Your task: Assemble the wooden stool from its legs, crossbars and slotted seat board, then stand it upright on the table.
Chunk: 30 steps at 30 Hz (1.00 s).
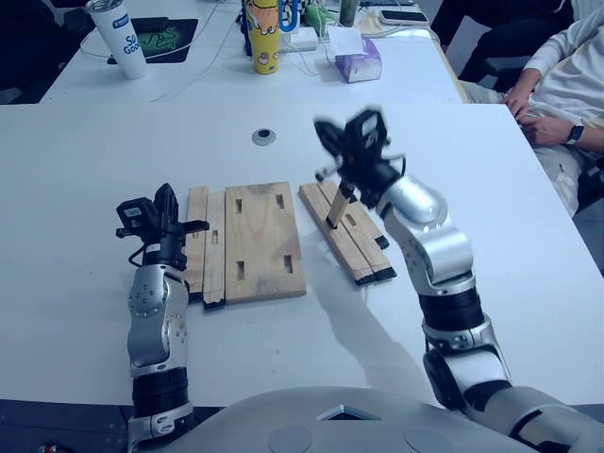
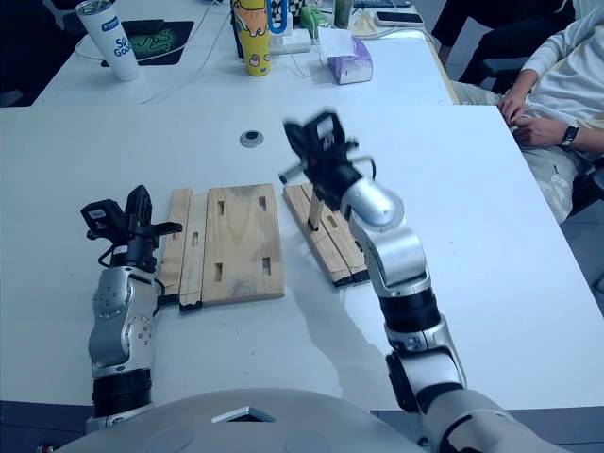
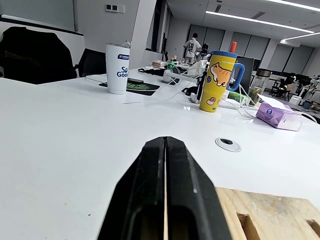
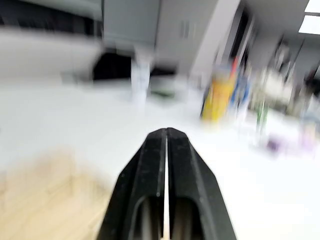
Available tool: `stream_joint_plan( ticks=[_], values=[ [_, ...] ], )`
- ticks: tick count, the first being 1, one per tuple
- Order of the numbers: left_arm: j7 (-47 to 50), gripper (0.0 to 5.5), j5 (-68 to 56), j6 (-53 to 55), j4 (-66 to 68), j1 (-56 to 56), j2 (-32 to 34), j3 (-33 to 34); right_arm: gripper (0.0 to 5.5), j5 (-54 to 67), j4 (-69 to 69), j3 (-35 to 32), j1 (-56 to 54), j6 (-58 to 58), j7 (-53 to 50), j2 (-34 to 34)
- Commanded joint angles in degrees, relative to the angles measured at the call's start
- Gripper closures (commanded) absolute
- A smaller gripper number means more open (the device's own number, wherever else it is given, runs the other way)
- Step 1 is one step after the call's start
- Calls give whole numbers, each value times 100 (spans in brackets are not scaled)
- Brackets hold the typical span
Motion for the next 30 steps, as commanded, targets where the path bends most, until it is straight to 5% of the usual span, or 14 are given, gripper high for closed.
stream_joint_plan(
  ticks=[1,12,19,22,30],
  values=[
    [-12,550,28,-60,77,-60,9,-10,547,38,236,132,479,378,83,32],
    [-82,550,11,-110,252,-205,51,1,547,328,90,-213,211,-272,58,440],
    [17,550,36,-235,262,-133,-77,-12,547,1287,-293,-1486,-352,-269,-240,597],
    [110,550,66,-318,211,-39,-184,-36,547,1292,-45,-1762,-364,332,-134,-50],
    [383,550,145,-584,-2,378,-435,-2,547,1913,-1223,-1038,1359,2610,1927,-2556]
  ],
)
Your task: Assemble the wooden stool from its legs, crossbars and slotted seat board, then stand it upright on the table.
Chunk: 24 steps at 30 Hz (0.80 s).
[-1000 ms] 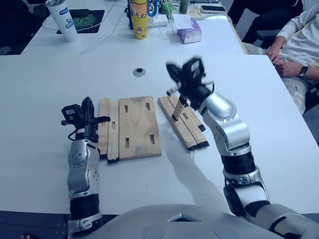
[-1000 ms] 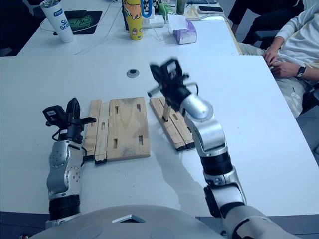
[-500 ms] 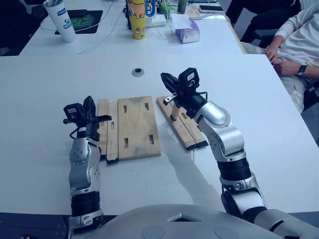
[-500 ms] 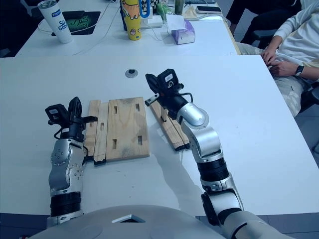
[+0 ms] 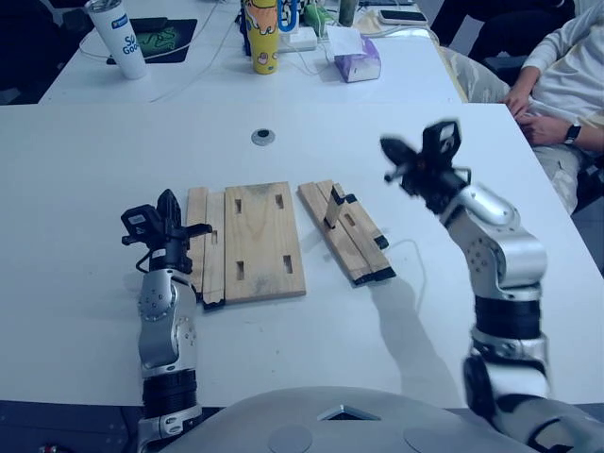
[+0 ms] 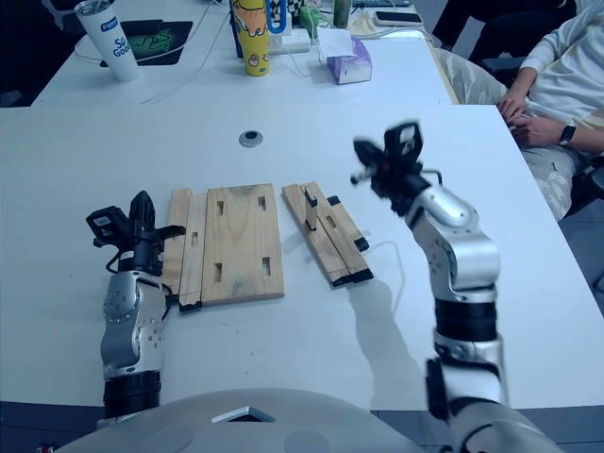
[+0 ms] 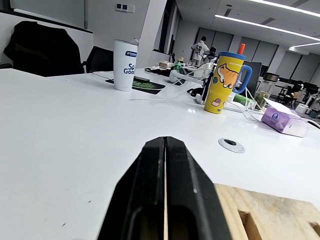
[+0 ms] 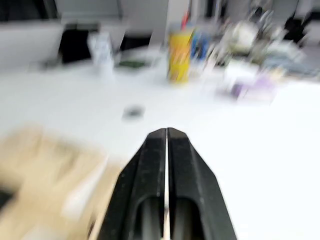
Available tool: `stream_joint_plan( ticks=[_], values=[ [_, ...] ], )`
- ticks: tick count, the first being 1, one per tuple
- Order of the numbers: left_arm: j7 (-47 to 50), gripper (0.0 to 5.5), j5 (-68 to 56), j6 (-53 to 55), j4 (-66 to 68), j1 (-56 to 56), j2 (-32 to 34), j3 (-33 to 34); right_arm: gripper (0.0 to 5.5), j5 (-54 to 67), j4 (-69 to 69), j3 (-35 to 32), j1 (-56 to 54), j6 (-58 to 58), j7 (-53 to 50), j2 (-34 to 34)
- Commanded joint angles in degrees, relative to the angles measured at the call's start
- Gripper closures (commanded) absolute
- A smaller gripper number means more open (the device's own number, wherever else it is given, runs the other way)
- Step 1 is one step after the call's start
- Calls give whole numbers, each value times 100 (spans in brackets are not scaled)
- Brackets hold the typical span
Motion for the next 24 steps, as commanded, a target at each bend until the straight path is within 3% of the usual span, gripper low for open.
stream_joint_plan(
  ticks=[1,4,12,19,24],
  values=[
    [187,550,104,-165,-156,198,-139,48,527,768,-816,78,581,1339,885,-1025],
    [300,550,143,-271,-173,258,-248,47,494,1337,-948,-22,450,2440,1071,-1328],
    [371,550,188,-374,-221,384,-348,-40,366,2300,-772,-399,123,4453,931,-1168],
    [378,550,176,-344,-236,382,-319,-48,363,2232,-423,-96,350,4206,1130,-1489],
    [355,550,182,-332,-186,317,-302,-83,363,2409,-695,-289,440,4382,1069,-1526]
  ],
)
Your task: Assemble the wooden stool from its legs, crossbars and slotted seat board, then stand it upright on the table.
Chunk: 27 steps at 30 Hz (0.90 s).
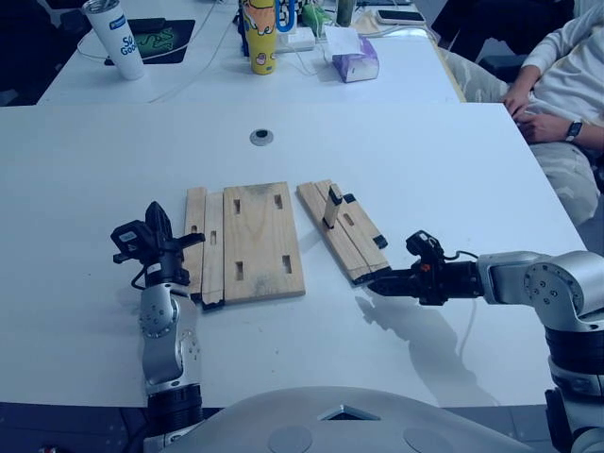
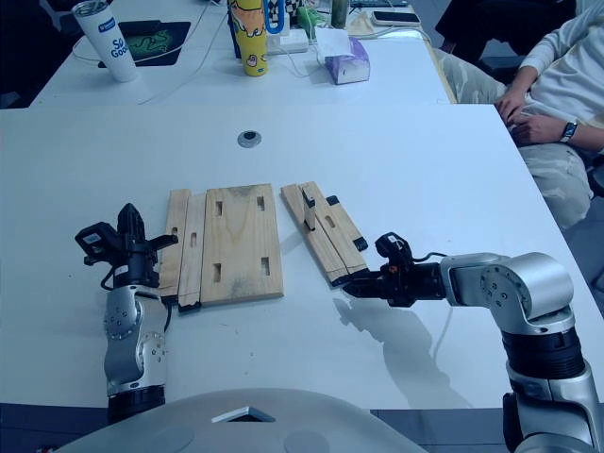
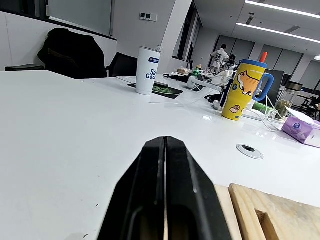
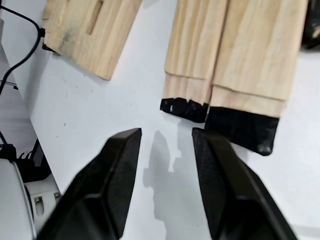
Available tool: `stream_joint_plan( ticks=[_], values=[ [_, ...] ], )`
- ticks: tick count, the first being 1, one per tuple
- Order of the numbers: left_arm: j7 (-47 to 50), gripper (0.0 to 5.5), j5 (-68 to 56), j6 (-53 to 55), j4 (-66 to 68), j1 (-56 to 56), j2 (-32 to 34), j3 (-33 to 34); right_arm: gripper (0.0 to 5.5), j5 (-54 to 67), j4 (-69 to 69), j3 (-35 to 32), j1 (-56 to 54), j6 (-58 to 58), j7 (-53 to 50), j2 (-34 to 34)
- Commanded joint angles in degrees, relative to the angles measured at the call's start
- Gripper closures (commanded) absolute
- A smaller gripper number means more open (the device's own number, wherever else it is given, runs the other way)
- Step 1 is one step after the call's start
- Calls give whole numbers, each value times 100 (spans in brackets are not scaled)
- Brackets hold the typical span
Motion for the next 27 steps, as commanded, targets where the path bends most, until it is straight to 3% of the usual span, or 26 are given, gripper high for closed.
stream_joint_plan(
  ticks=[1,16,20,27],
  values=[
    [16,550,10,44,0,-57,-23,-30,363,138,-208,-164,79,120,-38,-120],
    [8,550,14,93,-23,-68,21,0,363,-231,174,-486,-32,196,-858,403],
    [-7,550,26,86,10,-93,24,-17,363,-807,885,47,-381,-463,-1388,1138],
    [-34,550,37,104,24,-116,57,-36,363,-1064,1316,79,-661,-993,-1396,1209]
  ],
)
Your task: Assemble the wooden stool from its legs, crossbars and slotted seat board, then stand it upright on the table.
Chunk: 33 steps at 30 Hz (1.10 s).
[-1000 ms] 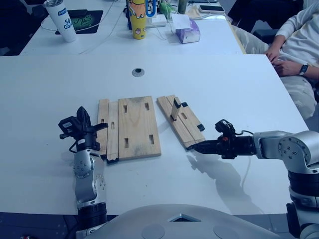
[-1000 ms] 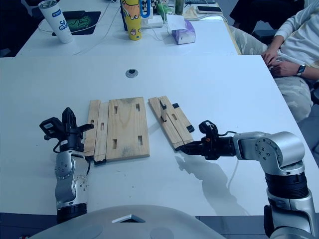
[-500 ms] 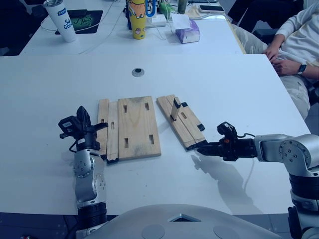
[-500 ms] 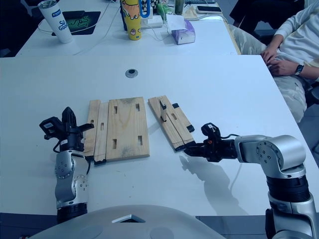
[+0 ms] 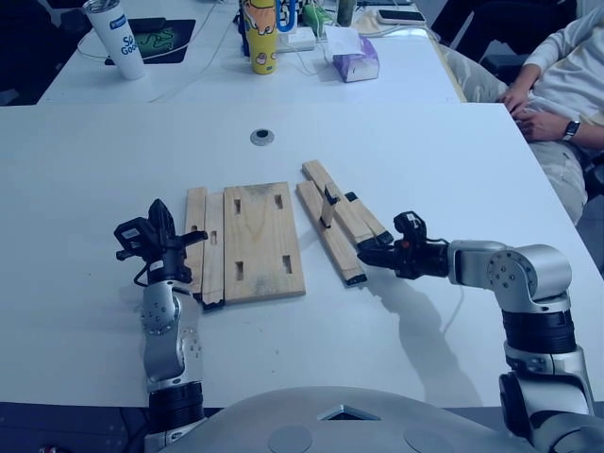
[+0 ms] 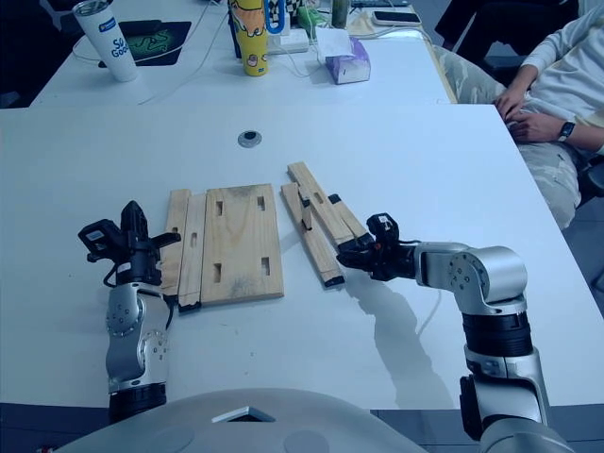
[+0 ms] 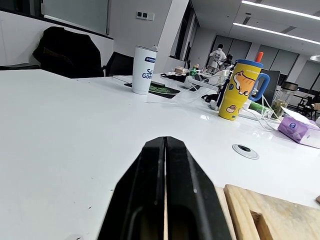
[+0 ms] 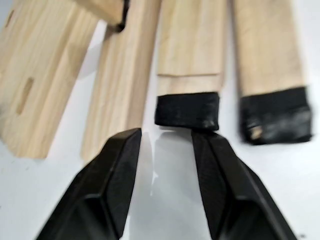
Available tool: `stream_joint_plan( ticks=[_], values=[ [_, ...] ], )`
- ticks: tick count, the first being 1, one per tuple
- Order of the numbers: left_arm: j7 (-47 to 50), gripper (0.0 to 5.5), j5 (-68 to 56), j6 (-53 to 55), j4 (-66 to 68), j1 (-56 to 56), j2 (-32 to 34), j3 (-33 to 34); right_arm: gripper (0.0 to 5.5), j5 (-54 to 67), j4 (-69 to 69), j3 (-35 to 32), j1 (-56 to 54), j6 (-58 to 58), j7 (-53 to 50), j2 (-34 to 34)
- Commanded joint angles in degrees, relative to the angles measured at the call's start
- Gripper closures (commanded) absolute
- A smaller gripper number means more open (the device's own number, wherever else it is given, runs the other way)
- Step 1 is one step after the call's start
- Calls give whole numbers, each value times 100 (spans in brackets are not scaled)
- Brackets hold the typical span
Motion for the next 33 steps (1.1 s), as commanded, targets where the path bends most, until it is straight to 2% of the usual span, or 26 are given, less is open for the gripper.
stream_joint_plan(
  ticks=[1,6,16,18,26,33],
  values=[
    [-24,550,34,48,16,-43,38,-17,363,-179,146,24,-54,-196,-85,49],
    [-25,550,34,53,23,-61,43,-19,363,-34,-62,-108,-55,-218,-24,200],
    [-69,550,16,81,64,-122,96,-8,215,348,-1016,-391,81,711,-256,362],
    [-77,550,12,79,69,-125,102,-5,203,291,-1104,-352,115,857,-376,367],
    [-83,550,40,117,74,-198,77,-76,203,230,-1335,-100,154,1200,-596,518],
    [-220,550,-4,287,105,-407,193,-160,203,-275,-1341,476,505,610,-924,478]
  ],
)
